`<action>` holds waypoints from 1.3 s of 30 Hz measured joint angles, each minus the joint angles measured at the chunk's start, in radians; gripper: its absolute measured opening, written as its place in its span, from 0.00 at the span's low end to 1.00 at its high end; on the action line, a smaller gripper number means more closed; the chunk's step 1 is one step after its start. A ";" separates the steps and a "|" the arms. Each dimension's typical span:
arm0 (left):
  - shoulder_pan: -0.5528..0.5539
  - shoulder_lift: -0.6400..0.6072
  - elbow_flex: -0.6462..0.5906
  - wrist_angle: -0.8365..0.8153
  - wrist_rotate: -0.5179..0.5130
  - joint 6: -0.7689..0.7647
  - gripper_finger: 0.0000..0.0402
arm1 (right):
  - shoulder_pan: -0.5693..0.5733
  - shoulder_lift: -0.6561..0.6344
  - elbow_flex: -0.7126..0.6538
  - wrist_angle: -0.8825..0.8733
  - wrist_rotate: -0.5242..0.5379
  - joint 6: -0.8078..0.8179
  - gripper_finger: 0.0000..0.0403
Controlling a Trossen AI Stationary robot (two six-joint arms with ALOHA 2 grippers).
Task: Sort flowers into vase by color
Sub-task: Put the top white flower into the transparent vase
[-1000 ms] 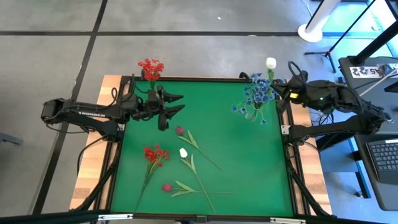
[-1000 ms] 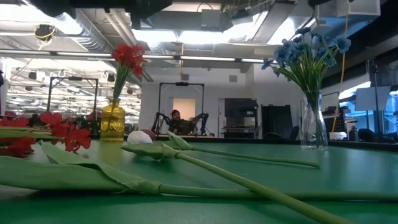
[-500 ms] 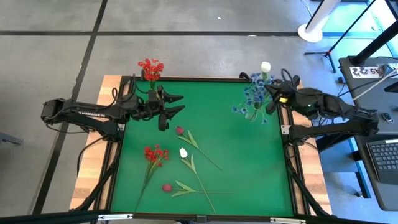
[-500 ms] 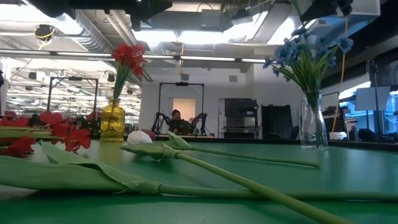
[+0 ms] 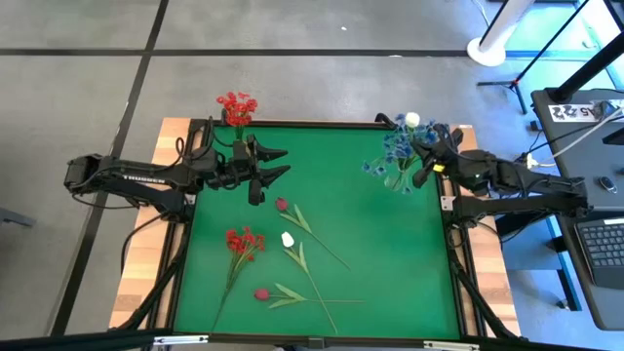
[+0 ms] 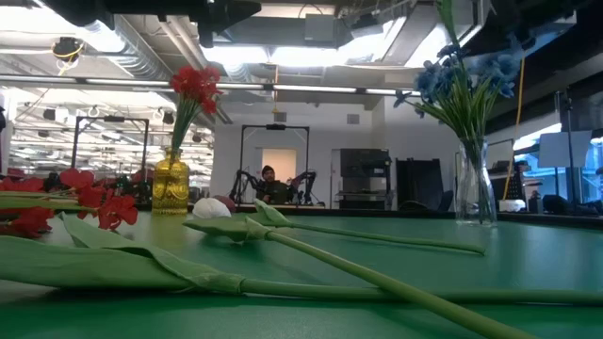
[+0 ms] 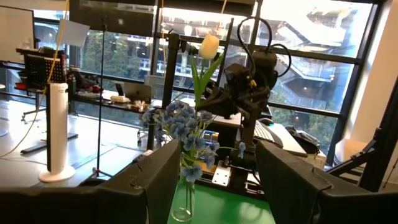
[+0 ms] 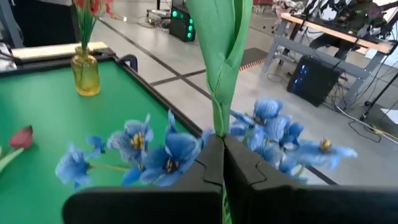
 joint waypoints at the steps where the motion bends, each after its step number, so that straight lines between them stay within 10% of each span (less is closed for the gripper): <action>1: 0.000 0.000 0.000 0.000 0.000 0.000 0.51 | 0.000 -0.002 -0.005 -0.002 0.000 0.002 0.00; 13: 0.000 0.000 0.000 0.000 0.000 -0.002 0.51 | 0.000 -0.002 -0.005 -0.044 -0.079 0.072 0.03; 27: 0.000 0.000 0.000 -0.020 0.000 -0.017 0.51 | 0.001 -0.001 0.178 -0.317 -0.144 0.213 0.56; 39: 0.000 0.000 0.000 -0.020 0.000 -0.017 0.51 | 0.000 0.029 0.153 -0.455 -0.124 0.321 0.63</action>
